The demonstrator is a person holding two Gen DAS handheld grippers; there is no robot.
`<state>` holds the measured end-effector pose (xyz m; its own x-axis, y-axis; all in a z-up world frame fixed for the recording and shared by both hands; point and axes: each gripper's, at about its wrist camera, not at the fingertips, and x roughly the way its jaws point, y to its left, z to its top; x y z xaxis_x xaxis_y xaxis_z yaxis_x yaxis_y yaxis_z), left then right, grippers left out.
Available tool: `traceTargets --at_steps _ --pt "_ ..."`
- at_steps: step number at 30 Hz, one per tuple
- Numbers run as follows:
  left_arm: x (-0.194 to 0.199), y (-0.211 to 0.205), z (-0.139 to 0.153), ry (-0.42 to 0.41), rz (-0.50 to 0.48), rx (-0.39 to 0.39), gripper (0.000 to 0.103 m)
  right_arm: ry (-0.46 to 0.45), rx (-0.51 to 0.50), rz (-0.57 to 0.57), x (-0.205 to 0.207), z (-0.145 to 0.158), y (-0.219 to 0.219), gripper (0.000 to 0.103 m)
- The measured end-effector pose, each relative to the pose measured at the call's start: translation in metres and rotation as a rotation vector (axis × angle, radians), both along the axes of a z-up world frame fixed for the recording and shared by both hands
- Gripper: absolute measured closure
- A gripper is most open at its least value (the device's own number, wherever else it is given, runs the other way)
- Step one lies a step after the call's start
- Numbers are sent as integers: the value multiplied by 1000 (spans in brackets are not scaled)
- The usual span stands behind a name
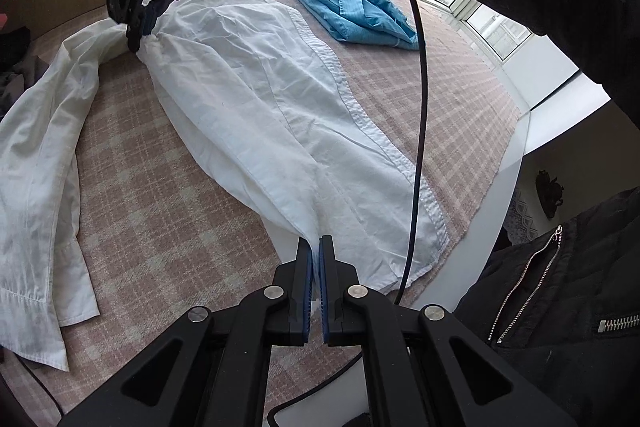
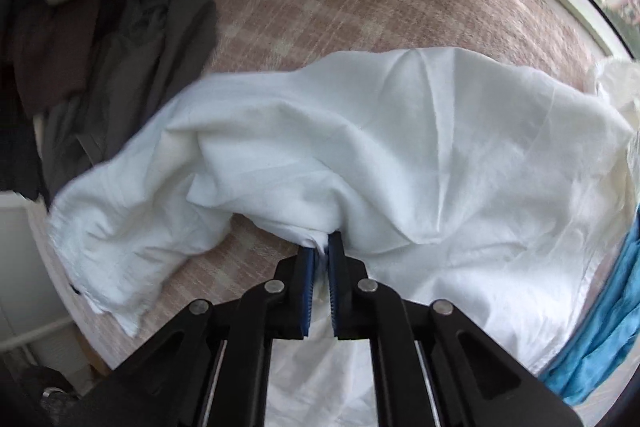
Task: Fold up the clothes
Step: 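Lay the shirt flat on the mat and open both grippers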
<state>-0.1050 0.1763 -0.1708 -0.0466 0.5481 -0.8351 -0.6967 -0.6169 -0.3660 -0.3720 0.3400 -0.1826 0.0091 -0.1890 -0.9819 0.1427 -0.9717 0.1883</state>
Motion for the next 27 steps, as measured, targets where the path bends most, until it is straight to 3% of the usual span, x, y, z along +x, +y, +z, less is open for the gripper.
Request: traceTargets --at_steps 5,6,8,11,13,18,22,24,27 --pt "3 -7 -1 29 13 -18 100 -11 -305 -249 -3 12 68 97" --pt "2 -8 -5 24 18 -30 100 -17 -336 -281 7 15 59 97" --pt "0 -11 -17 0 28 -59 100 -21 -326 -288 44 25 -3 97" --pt "4 -21 -30 -8 44 -117 99 23 -234 -212 21 -6 -40 93" --pt "4 -33 -33 -39 64 -126 97 15 -207 -157 16 -13 -63 78" --pt "3 -68 -22 -77 116 -140 97 12 -237 -87 23 35 -65 75" --pt "-12 -71 4 24 110 -150 97 117 -372 -92 58 85 -51 75" --pt "-27 -58 12 65 88 -120 97 153 -408 -126 86 102 -22 70" --pt "-55 -27 9 81 44 -52 97 206 -312 -170 125 97 4 70"
